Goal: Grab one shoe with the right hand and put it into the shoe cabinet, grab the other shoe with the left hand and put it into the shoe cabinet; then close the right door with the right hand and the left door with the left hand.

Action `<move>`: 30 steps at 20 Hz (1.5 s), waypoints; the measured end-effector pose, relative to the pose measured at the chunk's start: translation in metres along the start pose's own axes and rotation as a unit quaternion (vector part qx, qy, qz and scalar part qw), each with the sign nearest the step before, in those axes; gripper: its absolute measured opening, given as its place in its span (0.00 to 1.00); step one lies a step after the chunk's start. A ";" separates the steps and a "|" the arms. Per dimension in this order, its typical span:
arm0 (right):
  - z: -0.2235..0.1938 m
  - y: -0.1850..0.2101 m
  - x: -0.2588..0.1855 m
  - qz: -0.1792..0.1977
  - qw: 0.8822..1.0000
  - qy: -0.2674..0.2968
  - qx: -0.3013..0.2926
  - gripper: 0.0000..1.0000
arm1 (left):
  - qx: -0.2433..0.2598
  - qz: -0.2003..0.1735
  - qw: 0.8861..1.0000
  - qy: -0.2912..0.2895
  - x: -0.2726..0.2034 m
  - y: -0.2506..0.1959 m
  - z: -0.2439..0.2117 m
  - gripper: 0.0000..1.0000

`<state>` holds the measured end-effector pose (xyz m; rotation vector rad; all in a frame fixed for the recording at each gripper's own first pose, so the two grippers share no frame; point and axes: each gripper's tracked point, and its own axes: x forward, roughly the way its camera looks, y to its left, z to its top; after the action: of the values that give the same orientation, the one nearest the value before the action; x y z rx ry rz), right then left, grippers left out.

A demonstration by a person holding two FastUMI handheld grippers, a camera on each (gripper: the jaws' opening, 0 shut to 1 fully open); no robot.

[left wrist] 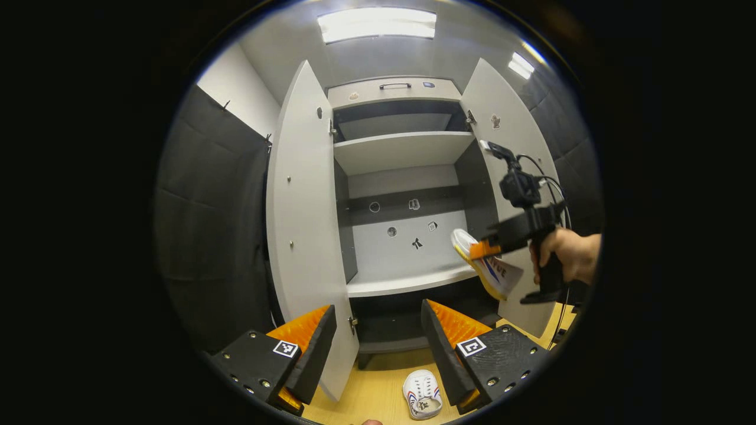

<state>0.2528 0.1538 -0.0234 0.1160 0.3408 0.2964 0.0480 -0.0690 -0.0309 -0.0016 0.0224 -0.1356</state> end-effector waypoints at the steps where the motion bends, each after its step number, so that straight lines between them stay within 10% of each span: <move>1: 0.008 -0.001 0.009 -0.003 1.000 -0.002 -0.004 0.01 | -0.001 -0.003 1.000 0.001 0.003 0.001 -0.001 0.78; 25: 0.009 -0.035 0.178 -0.077 0.992 0.086 -0.043 0.06 | -0.016 -0.016 0.999 0.037 0.064 0.017 -0.054 0.78; 29: 0.033 -0.033 0.162 -0.078 0.993 0.036 -0.075 0.53 | -0.010 -0.016 0.999 0.049 0.071 0.018 -0.066 0.78; 30: 0.037 -0.034 0.156 -0.083 0.993 0.020 -0.085 0.79 | -0.011 -0.016 0.998 0.051 0.073 0.018 -0.068 0.78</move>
<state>0.4153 0.1668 -0.0429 -0.0849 0.3614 0.1620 0.1212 -0.0610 -0.1003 -0.0169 0.1262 -0.1677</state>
